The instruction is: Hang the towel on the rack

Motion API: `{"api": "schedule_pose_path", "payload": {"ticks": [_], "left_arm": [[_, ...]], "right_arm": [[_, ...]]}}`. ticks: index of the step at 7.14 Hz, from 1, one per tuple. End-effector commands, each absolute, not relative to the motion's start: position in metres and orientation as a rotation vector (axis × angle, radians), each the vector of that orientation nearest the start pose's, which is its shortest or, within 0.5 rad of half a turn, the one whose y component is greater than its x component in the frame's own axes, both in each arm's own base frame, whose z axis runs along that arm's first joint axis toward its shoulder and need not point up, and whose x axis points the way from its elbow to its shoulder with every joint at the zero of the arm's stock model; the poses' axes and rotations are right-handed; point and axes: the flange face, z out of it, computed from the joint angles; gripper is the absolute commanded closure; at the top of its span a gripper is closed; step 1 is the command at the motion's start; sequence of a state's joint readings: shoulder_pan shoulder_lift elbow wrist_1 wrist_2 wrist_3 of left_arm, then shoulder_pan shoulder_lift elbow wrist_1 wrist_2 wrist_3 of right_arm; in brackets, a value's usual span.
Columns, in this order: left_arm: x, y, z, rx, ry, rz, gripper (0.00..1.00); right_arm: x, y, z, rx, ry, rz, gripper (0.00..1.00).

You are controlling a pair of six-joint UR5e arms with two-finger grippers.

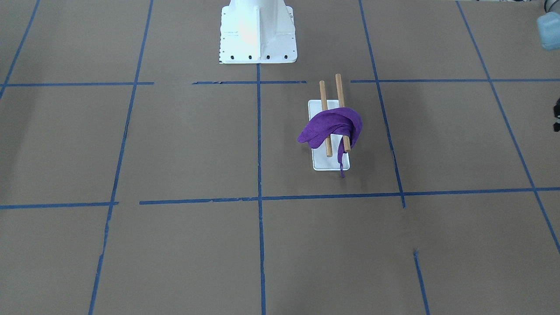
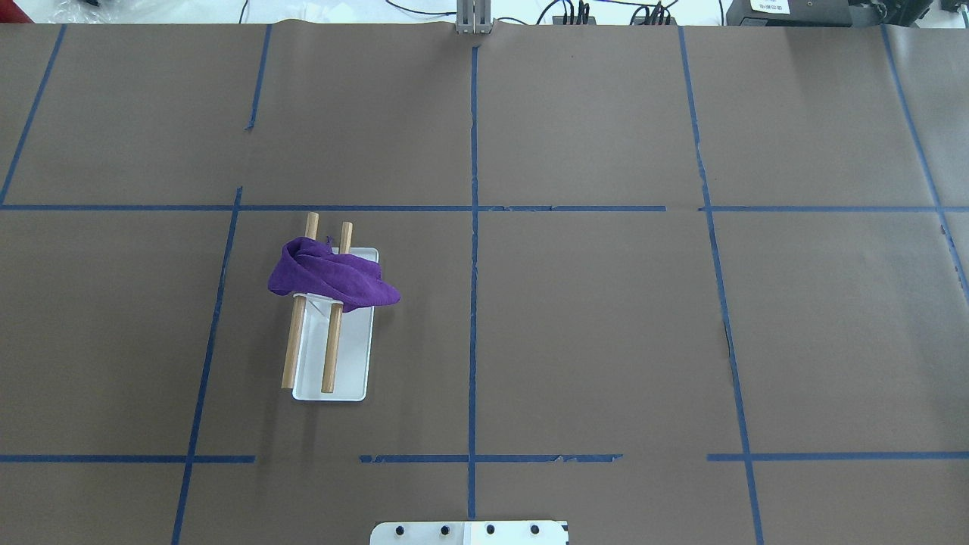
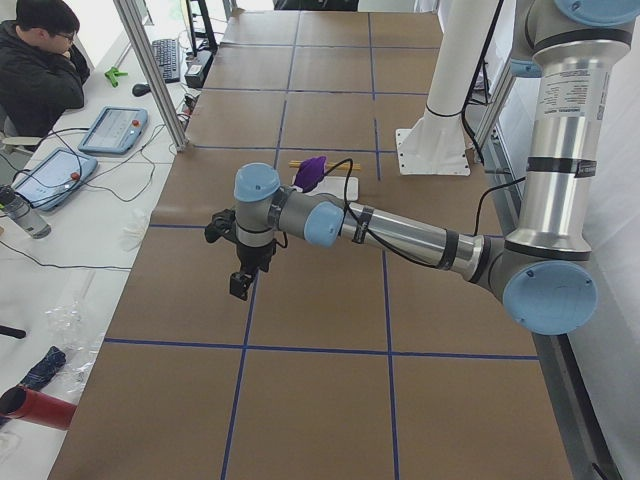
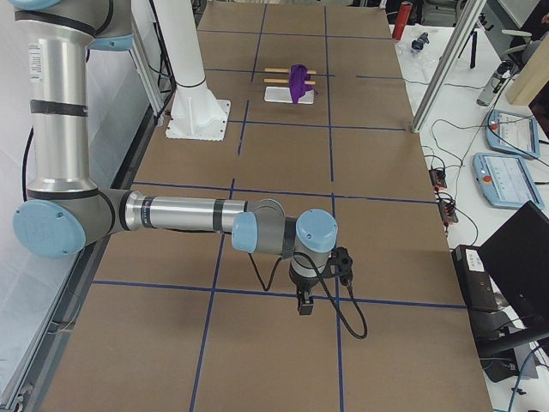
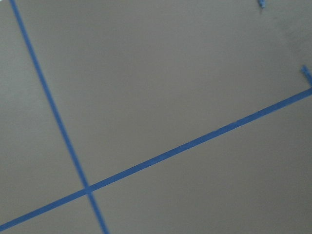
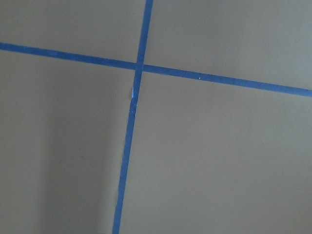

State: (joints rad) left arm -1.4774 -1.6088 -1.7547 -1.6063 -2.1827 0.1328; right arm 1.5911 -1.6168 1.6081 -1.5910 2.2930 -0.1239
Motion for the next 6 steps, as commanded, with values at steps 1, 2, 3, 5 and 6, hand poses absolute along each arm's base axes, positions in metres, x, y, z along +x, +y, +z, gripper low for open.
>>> {"api": "schedule_pose_path", "payload": {"ticks": [1,2,3,5,6], "left_arm": [[-0.051,-0.499,0.595,0.181,0.626,0.250,0.00],[-0.046,-0.488,0.607,0.151,0.709,0.240,0.00],[-0.042,-0.465,0.637,0.095,0.774,0.218,0.00],[-0.041,-0.448,0.642,0.069,0.823,0.199,0.00],[-0.041,-0.452,0.639,0.077,0.813,0.201,0.00]], "right_arm": [[0.076,-0.487,0.653,0.063,-0.720,-0.064,0.00],[0.074,-0.492,0.647,0.070,-0.723,-0.072,0.00],[0.067,-0.494,0.645,0.067,-0.724,-0.087,0.00],[0.063,-0.495,0.645,0.066,-0.725,-0.092,0.00],[0.063,-0.493,0.648,0.064,-0.727,-0.090,0.00]]}}
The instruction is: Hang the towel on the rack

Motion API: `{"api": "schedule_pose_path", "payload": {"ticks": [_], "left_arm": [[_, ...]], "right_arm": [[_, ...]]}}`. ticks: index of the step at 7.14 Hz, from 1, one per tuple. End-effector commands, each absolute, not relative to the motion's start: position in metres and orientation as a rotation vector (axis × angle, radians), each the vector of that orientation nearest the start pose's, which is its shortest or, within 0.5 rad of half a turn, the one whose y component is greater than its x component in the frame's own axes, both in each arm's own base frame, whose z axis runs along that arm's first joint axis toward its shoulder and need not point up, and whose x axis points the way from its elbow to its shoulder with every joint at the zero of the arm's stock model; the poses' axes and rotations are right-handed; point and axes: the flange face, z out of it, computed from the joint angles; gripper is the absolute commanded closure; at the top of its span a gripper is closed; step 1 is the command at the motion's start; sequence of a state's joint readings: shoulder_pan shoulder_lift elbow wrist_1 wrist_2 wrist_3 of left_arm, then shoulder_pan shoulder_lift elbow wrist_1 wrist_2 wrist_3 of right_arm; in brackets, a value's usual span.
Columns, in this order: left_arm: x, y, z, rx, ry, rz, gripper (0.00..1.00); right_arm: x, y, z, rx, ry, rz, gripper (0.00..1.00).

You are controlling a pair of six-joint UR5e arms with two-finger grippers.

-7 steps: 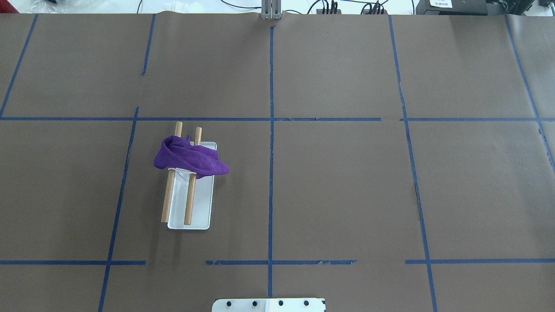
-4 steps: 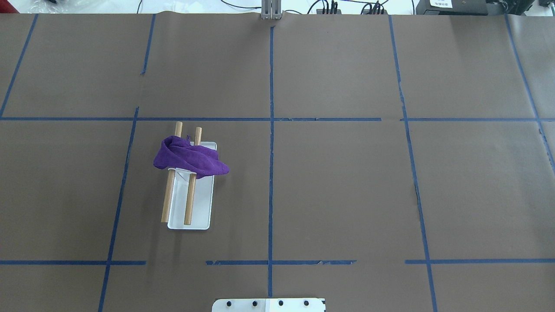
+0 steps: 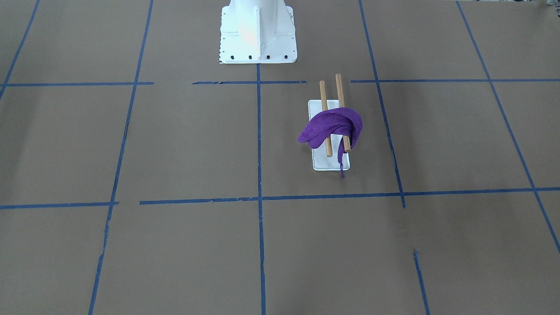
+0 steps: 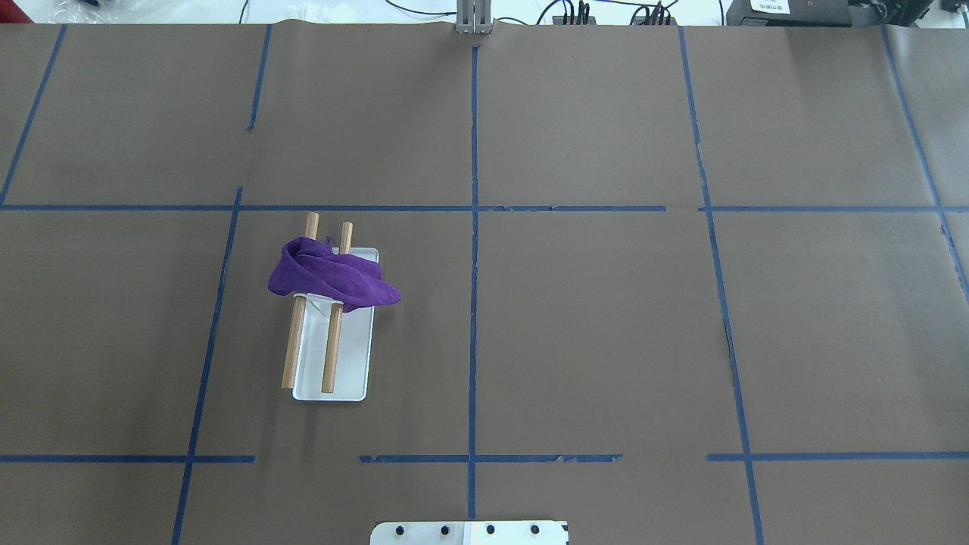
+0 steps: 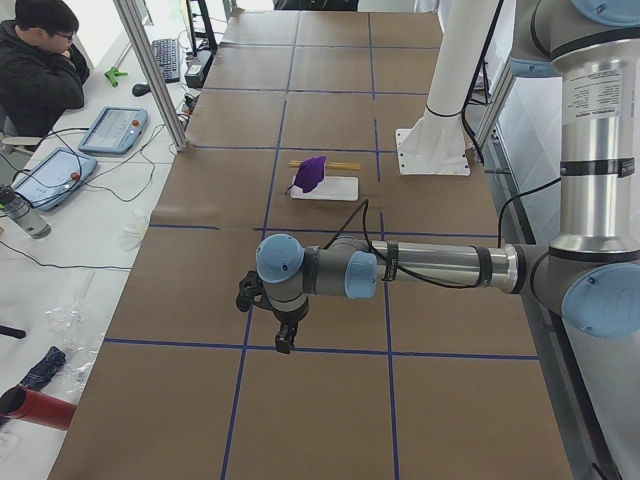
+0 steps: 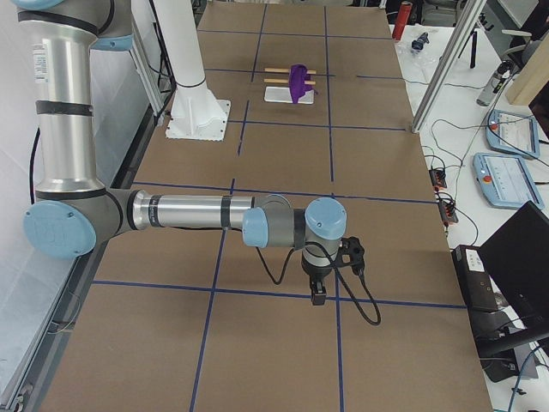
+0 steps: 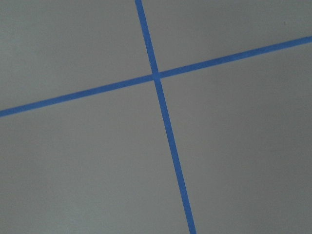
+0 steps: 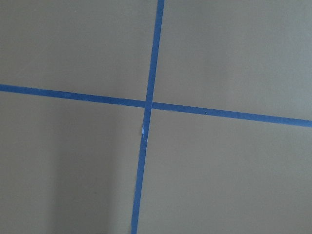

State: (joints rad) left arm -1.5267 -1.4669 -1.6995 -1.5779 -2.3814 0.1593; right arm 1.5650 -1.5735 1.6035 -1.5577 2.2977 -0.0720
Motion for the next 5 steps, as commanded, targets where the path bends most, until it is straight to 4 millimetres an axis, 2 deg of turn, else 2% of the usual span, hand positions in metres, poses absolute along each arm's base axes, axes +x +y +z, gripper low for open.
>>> {"api": "schedule_pose_path", "payload": {"ticks": [1,2,3,5], "left_arm": [[-0.042,-0.452,0.636,0.084,0.811,0.204,0.00],[-0.042,-0.453,0.630,0.098,0.809,0.210,0.00],[-0.044,-0.450,0.616,0.125,0.808,0.218,0.00],[-0.044,-0.449,0.614,0.127,0.808,0.219,0.00]], "right_arm": [[0.063,-0.492,0.649,0.064,-0.726,-0.092,0.00],[0.063,-0.491,0.650,0.064,-0.732,-0.093,0.00],[0.063,-0.491,0.650,0.062,-0.732,-0.088,0.00],[0.063,-0.490,0.650,0.064,-0.730,-0.088,0.00]]}}
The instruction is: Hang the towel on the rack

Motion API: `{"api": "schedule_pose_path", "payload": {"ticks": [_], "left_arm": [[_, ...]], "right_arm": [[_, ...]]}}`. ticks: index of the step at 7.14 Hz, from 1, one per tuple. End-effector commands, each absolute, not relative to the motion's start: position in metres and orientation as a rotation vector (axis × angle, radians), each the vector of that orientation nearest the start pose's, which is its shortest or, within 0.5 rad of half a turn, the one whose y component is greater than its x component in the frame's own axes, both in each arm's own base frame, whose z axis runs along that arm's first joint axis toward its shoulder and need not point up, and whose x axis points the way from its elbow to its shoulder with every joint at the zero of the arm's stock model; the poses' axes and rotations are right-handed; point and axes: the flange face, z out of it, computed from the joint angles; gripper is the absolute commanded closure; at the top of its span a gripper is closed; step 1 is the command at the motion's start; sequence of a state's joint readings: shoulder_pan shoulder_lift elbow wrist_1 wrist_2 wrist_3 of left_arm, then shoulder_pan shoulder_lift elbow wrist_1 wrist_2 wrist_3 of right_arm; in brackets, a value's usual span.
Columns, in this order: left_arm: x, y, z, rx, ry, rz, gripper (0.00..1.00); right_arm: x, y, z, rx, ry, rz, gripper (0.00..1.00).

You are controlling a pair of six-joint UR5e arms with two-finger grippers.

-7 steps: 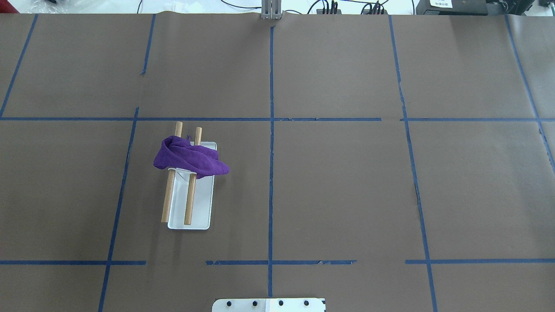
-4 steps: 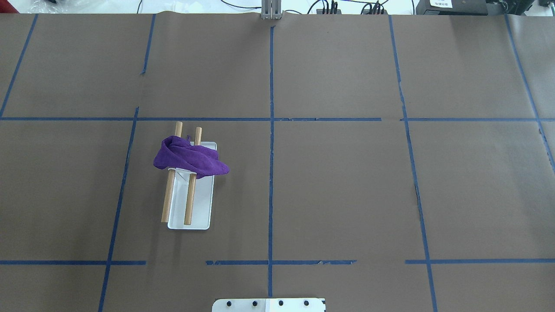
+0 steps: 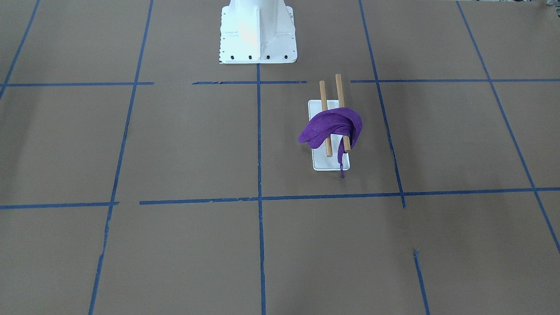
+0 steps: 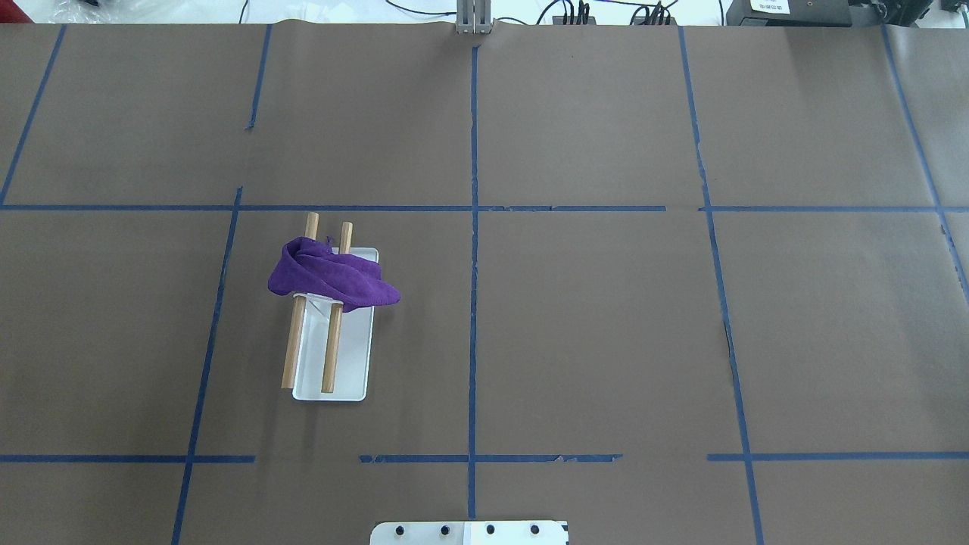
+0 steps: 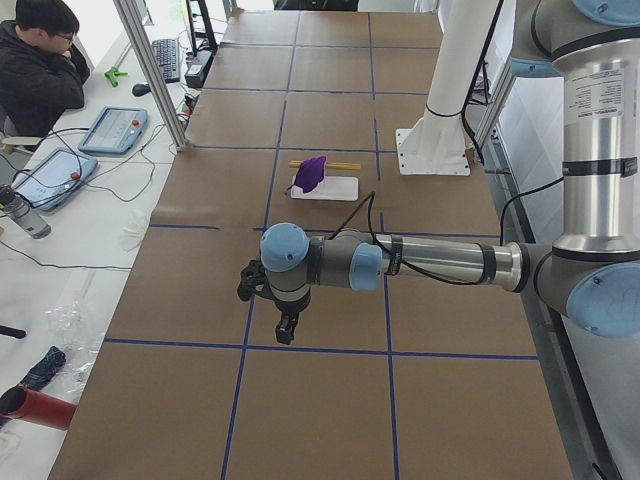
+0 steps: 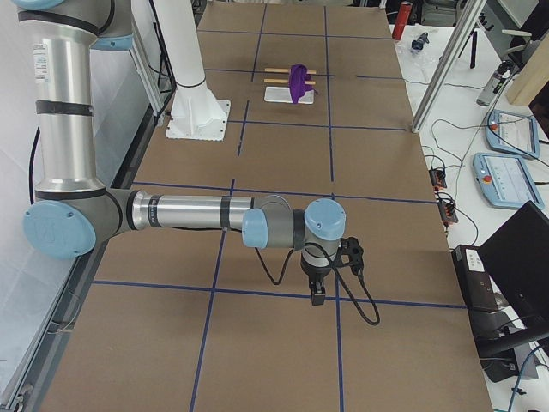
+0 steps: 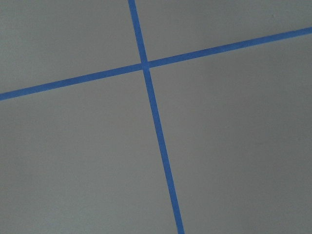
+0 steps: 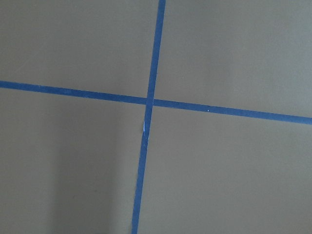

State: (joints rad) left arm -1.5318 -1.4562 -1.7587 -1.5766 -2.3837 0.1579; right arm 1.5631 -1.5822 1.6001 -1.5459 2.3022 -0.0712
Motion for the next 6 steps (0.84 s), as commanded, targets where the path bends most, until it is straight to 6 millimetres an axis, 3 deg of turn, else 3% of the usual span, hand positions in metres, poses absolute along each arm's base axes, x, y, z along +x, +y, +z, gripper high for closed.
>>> {"api": "schedule_pose_path", "payload": {"ticks": [1,6], "left_arm": [[-0.0439,-0.4475,0.6215,0.113,0.808,0.213,0.00],[-0.0439,-0.4479,0.6169,0.123,0.807,0.217,0.00]], "right_arm": [[0.0629,-0.4903,0.6497,0.064,-0.732,-0.088,0.00],[0.0629,-0.4897,0.6497,0.064,-0.732,-0.088,0.00]]}}
